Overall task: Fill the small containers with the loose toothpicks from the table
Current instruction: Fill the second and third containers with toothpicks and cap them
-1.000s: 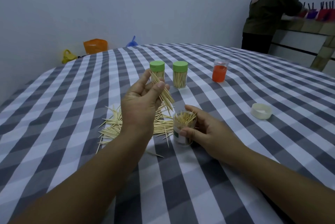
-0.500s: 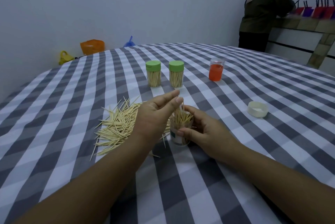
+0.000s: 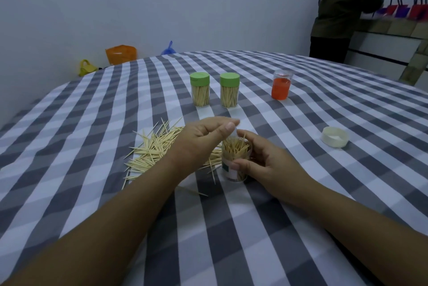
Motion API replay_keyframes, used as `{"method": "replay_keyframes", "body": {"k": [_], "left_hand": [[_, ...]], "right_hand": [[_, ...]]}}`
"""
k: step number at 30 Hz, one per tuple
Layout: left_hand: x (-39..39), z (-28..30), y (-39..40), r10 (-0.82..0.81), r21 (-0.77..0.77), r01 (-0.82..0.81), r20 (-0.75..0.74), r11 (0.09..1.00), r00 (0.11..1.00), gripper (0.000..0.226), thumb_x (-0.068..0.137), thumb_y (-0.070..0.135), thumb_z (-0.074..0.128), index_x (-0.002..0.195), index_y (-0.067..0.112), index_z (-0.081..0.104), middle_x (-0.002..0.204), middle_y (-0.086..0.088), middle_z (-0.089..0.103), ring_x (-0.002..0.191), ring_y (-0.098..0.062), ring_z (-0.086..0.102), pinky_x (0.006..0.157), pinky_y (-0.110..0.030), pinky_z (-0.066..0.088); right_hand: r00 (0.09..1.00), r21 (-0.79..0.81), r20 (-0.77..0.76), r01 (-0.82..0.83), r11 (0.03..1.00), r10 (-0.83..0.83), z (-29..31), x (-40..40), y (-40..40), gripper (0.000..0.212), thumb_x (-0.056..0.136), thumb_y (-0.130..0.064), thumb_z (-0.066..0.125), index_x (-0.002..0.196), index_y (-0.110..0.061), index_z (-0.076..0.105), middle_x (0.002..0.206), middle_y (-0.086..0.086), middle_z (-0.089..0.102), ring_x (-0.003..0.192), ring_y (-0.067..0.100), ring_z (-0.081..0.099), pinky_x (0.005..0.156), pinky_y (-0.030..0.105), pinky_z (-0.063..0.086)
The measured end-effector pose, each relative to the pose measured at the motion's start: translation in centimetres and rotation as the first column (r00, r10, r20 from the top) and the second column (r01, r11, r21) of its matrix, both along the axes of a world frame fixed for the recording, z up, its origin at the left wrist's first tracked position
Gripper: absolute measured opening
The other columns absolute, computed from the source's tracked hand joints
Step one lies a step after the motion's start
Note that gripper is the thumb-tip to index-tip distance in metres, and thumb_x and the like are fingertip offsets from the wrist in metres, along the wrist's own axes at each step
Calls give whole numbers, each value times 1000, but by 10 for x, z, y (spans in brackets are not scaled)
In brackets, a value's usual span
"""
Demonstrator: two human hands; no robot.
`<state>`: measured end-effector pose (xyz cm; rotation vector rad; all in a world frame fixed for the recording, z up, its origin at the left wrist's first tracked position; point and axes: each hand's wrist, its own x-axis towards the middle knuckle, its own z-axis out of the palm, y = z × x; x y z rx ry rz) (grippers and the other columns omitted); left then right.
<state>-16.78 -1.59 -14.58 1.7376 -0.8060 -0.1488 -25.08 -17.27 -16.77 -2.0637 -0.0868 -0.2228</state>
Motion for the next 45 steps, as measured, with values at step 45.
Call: {"method": "replay_keyframes", "body": {"k": [45], "left_hand": [[20,-4,10,313,4,-316,-139,949,939,15,90,10,61,96,23,67,93,-5,72,90,-20,65,86,-34,50]], "right_hand": [[998,-44,-55,16,999,-19,4,-3,-5,85,65,-50,62,143,-33,35,134,-8,55,116,2,55,101,24,46]]}}
